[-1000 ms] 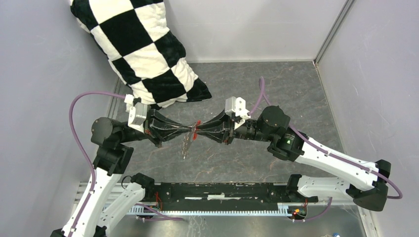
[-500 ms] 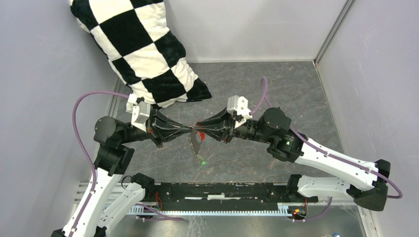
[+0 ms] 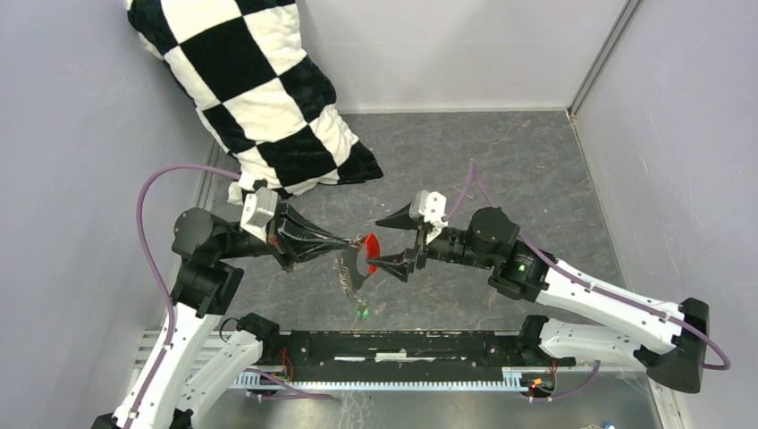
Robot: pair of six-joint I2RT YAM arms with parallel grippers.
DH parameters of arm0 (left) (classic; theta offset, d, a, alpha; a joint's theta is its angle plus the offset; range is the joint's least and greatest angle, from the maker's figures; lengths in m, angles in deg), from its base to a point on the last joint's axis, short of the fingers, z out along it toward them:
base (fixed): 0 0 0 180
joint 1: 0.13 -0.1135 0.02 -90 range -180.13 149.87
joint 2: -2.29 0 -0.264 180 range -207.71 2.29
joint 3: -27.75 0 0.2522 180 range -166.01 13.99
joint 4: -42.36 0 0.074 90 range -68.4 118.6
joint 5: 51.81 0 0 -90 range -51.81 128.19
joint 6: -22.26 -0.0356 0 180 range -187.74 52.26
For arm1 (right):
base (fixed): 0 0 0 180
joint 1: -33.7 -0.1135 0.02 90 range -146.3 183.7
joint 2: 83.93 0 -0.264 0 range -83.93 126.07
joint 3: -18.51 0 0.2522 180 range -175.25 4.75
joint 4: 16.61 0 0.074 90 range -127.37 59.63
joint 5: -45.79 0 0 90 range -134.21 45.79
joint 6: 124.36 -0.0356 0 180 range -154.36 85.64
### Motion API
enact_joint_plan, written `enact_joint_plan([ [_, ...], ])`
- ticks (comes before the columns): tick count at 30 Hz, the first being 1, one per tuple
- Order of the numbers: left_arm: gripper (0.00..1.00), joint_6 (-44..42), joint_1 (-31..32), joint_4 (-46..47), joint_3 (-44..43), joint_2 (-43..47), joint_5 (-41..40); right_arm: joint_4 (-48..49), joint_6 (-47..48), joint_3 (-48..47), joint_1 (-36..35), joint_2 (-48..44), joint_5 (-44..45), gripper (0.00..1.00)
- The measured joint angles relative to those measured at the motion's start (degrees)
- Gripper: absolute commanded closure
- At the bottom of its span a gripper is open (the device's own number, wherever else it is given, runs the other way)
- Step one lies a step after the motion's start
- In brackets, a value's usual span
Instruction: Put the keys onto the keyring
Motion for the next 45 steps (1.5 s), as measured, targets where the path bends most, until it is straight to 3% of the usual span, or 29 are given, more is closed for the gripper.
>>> enact_joint_plan([
  [5, 0.98, -0.1, 0.0, -0.5, -1.1, -0.5, 2.2, 2.3, -1.0, 2.4, 1.4, 2.7, -6.7, 0.21],
  [9, 0.98, -0.3, 0.0, -0.8, -2.2, -0.7, 4.0, 5.9, -2.2, 2.4, 2.7, 5.2, -12.5, 0.32],
  [12, 0.98, -1.3, 0.0, -1.1, -2.8, -0.9, 4.8, 9.4, -3.9, 2.4, 3.7, 7.3, -17.0, 0.51],
  [16, 0.98, -3.8, 0.0, -3.4, -3.6, -0.9, 5.0, 13.0, -6.8, 2.4, 4.2, 9.4, -21.6, 0.96],
  [17, 0.98, -4.5, 0.0, -4.0, -3.9, -1.0, 4.9, 13.0, -7.0, 2.4, 4.3, 9.5, -22.4, 0.99],
  [19, 0.96, -6.8, -0.3, -5.1, -4.5, -1.0, 3.3, 12.7, -7.4, 2.6, 4.4, 9.5, -25.7, 1.0],
  [20, 0.83, -7.7, -0.4, -5.8, -4.7, -1.0, 2.7, 12.4, -7.5, 2.6, 4.3, 9.2, -26.2, 1.0],
  [23, 0.06, -10.8, -0.2, -7.6, -4.7, -0.9, -1.1, 9.6, -7.2, 2.8, 5.0, 7.6, -25.0, 1.0],
  [24, 0.01, -11.6, -0.1, -8.4, -4.6, -1.0, -3.8, 7.8, -6.8, 2.8, 5.4, 6.7, -23.4, 1.0],
  [32, 0.0, -17.2, 0.0, -16.5, -4.2, -4.4, -17.0, -6.2, -5.0, 2.0, 10.0, 5.1, -11.8, 1.0],
  [38, 0.0, -19.2, 0.0, -23.7, -4.2, -8.6, -25.7, -23.4, -4.4, -8.7, 14.0, 18.7, -3.2, 1.0],
  [45, 0.0, -20.8, -0.8, -29.8, -4.2, -10.8, -34.0, -25.6, -4.4, -7.7, 20.5, 26.9, -7.3, 1.0],
])
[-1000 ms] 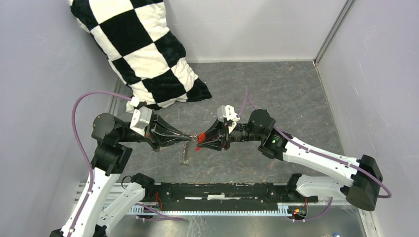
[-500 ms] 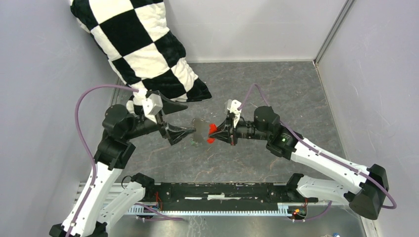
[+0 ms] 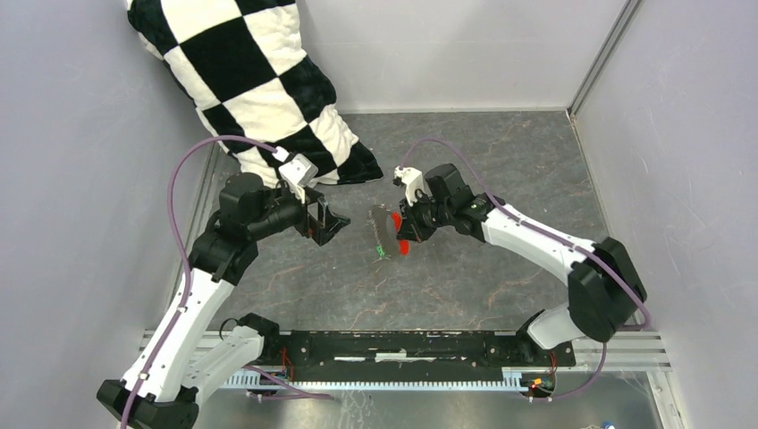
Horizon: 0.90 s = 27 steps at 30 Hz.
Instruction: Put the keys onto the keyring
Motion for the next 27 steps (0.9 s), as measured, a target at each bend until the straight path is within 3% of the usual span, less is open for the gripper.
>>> enact_joint_plan([
  [6, 0.0, -2.3, -5.2, -2.3, -0.3, -3.4, -5.0, 1.5, 0.5, 1.7, 7.2, 8.2, -7.0, 0.96],
  [11, 0.0, -5.0, -14.6, -3.8, -0.1, -9.2, -4.5, 6.2, -0.8, 5.0, 12.7, 12.3, -15.0, 0.77],
  [13, 0.0, -6.2, -16.8, -4.0, 0.4, -9.9, -4.1, 7.2, -1.0, 6.0, 14.1, 13.4, -16.1, 0.63],
  [14, 0.0, -7.0, -17.7, -3.9, 1.0, -10.0, -3.6, 7.4, -0.7, 6.8, 14.7, 13.8, -15.5, 0.48],
  [15, 0.0, -7.6, -18.4, -3.7, 1.7, -10.0, -3.3, 7.2, -0.5, 7.4, 15.0, 14.1, -14.6, 0.18],
  [16, 0.0, -8.3, -19.0, -3.1, 2.6, -9.8, -3.1, 6.5, 0.0, 8.0, 15.3, 14.4, -13.1, 0.02],
  [18, 0.0, -9.3, -19.9, -1.6, 5.1, -9.5, -2.9, 5.1, 0.4, 8.4, 15.9, 14.2, -13.8, 0.02],
  [24, 0.0, -10.2, -21.0, 4.5, 11.4, -9.9, -2.5, 1.8, 3.9, 8.0, 17.2, 9.3, -2.2, 0.02],
  [27, 0.0, -10.2, -22.0, 9.5, 14.0, -10.5, -1.8, 5.4, 5.0, 11.4, 19.2, 0.4, 7.5, 0.02],
])
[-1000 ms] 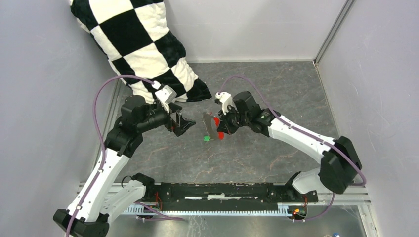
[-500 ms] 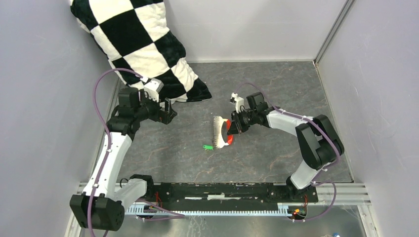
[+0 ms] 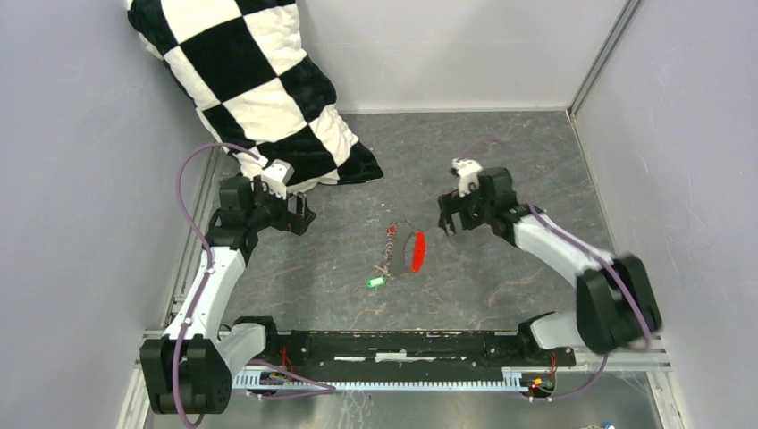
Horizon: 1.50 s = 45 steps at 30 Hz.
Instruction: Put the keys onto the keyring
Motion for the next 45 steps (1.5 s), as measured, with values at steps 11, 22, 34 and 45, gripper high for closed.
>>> enact_joint_plan([
  [11, 0.0, 2.2, -3.6, 31.7, 18.4, -2.9, 1.2, 34.2, 7.5, 31.0, 7.1, -22.3, 31.8, 0.02],
  [22, 0.0, 7.5, -4.7, 69.5, 31.8, -13.4, -2.0, 65.4, 12.0, 44.7, 9.7, -13.7, 40.4, 0.02],
  [34, 0.0, 11.3, -5.7, 99.5, 38.9, -30.2, -7.0, 88.7, 12.3, 46.2, 11.2, -3.8, 41.0, 0.02],
  [45, 0.0, 11.4, -3.5, 88.5, 28.8, -30.5, -12.6, 88.7, 11.5, 46.2, 13.2, -3.8, 39.6, 0.02],
])
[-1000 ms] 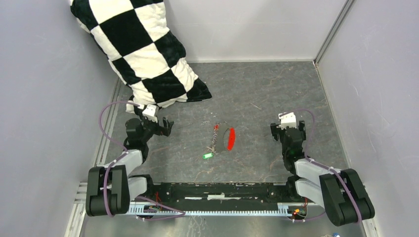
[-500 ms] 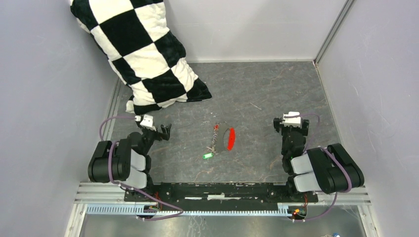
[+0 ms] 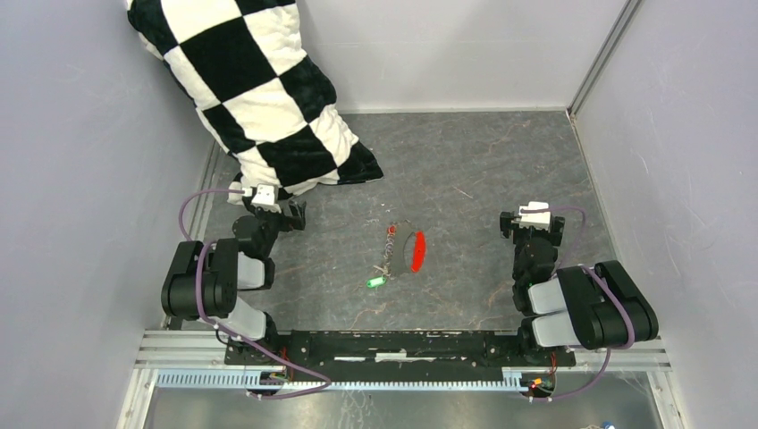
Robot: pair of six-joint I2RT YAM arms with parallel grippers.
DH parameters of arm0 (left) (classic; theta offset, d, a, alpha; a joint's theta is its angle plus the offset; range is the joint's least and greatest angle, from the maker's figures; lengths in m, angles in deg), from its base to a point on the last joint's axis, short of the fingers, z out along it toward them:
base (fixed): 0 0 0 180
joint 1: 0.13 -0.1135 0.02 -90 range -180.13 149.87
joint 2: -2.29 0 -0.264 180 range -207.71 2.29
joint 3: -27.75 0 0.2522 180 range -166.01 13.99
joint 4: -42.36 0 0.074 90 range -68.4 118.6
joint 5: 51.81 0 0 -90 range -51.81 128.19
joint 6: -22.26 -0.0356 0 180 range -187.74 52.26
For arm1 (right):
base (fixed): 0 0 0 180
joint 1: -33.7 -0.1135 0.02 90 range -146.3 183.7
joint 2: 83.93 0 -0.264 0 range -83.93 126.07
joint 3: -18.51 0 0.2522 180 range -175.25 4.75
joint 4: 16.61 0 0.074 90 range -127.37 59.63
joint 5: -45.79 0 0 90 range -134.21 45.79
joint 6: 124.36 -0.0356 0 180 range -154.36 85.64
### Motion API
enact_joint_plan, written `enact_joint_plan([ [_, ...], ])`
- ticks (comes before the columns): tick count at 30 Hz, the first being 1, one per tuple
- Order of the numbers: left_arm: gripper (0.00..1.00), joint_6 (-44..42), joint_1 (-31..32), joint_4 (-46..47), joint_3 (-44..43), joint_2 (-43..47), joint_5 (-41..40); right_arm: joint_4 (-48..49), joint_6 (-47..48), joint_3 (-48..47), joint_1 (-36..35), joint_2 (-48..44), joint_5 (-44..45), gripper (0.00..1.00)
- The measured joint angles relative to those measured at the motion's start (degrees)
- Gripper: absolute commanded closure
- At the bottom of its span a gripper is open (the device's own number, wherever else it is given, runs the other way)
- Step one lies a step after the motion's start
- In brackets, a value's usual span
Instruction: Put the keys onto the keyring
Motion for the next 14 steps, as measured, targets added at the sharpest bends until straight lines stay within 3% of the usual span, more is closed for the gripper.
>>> enact_joint_plan([
  [14, 0.0, 0.0, 0.2, -2.2, 0.0, 0.0, -1.2, 0.2, 0.0, 0.0, 0.0, 0.0, 0.0, 0.02],
])
